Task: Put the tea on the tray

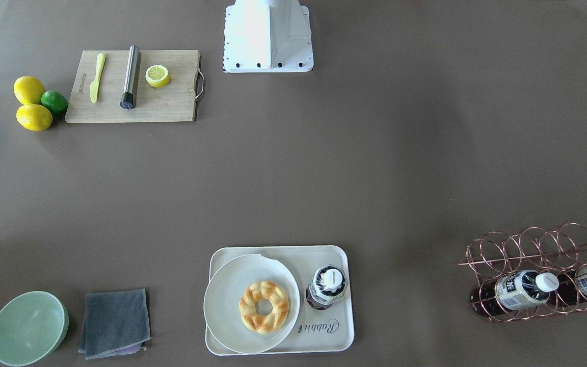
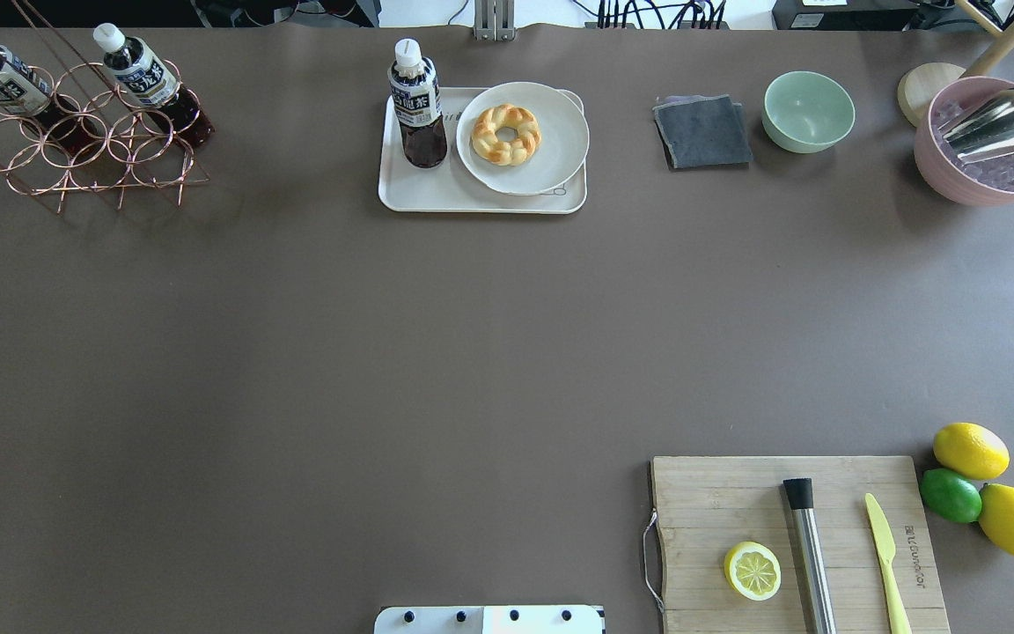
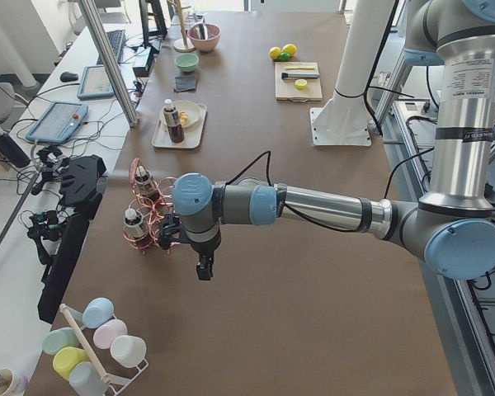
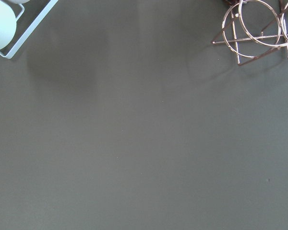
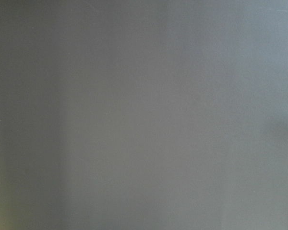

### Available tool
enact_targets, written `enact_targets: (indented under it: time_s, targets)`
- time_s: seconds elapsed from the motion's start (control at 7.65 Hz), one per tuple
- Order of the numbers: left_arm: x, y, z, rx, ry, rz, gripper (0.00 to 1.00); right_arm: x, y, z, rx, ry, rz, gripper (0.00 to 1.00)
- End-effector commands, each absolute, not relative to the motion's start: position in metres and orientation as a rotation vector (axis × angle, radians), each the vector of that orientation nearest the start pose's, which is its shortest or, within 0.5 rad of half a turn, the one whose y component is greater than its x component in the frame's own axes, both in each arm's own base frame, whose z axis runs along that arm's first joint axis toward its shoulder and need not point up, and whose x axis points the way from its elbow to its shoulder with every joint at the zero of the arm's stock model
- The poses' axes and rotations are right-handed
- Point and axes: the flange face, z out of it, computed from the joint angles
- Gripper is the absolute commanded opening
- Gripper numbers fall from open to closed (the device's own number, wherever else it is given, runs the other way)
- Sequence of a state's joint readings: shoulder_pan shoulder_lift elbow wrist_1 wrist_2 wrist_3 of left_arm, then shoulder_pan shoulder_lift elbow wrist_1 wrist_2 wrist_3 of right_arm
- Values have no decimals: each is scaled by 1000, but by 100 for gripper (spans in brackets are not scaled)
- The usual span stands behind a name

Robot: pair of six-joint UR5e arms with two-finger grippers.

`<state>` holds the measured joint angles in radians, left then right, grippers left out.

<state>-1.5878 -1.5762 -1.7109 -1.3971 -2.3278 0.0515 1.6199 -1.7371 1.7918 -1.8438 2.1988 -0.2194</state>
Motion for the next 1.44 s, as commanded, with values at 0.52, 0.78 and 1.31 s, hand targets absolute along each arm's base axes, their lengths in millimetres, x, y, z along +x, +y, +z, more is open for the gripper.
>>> enact_targets:
  time_s: [0.52, 0.78, 1.31]
  targets:
    - [-93, -470, 614, -6, 642, -4, 98, 94, -399, 656, -115, -653, -98, 100]
    - [-94, -469, 616, -7, 644, -5, 98, 94, -399, 656, -114, -652, -98, 100]
    - [-96, -466, 619, -12, 646, -10, 98, 94, -398, 656, -115, -653, -98, 100]
